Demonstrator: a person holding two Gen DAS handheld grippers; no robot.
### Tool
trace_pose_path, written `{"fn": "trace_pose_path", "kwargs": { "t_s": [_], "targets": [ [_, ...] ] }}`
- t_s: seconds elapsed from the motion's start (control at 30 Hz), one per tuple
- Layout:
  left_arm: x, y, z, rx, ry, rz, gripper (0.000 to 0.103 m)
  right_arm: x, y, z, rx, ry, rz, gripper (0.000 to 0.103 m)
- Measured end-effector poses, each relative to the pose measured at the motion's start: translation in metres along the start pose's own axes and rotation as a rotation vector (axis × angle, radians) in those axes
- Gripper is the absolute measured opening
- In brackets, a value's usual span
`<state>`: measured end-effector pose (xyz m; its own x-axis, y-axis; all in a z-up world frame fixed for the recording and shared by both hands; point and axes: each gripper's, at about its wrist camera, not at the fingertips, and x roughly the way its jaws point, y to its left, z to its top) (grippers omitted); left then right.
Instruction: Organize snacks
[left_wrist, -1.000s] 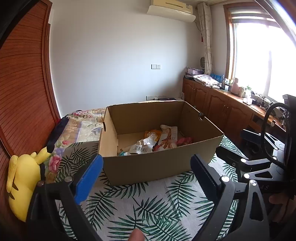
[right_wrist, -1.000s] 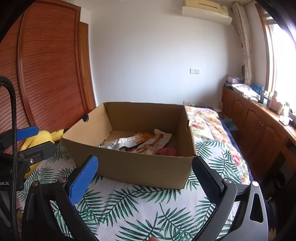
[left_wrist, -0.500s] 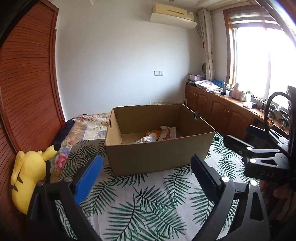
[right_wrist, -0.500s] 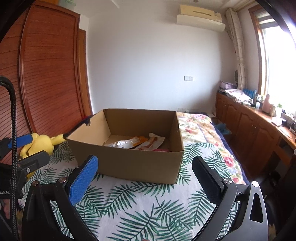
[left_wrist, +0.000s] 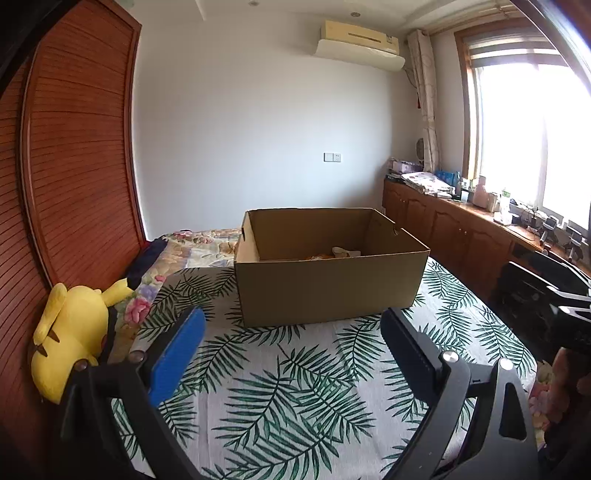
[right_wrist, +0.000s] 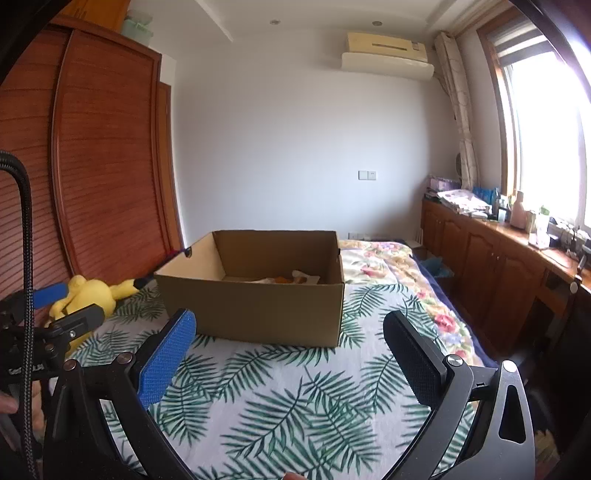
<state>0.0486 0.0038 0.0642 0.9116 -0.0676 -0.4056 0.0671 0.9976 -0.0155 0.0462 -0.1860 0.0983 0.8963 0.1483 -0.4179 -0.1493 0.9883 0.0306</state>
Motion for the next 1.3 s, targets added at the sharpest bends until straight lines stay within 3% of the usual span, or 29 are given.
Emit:
{"fn": "trace_pose_path", "kwargs": {
  "t_s": [0.6,1.3],
  "targets": [
    [-0.027,-0.004,-0.039,0.0,-0.003,-0.009,0.097,-0.046,0.004,-0.038,0.031,-0.032,-0.031,0.103],
    [-0.028,-0.007,-0.044,0.006,-0.006,-0.006,0.097,-0.043,0.005,-0.051,0.033,-0.026,-0.038,0.103]
  ]
}}
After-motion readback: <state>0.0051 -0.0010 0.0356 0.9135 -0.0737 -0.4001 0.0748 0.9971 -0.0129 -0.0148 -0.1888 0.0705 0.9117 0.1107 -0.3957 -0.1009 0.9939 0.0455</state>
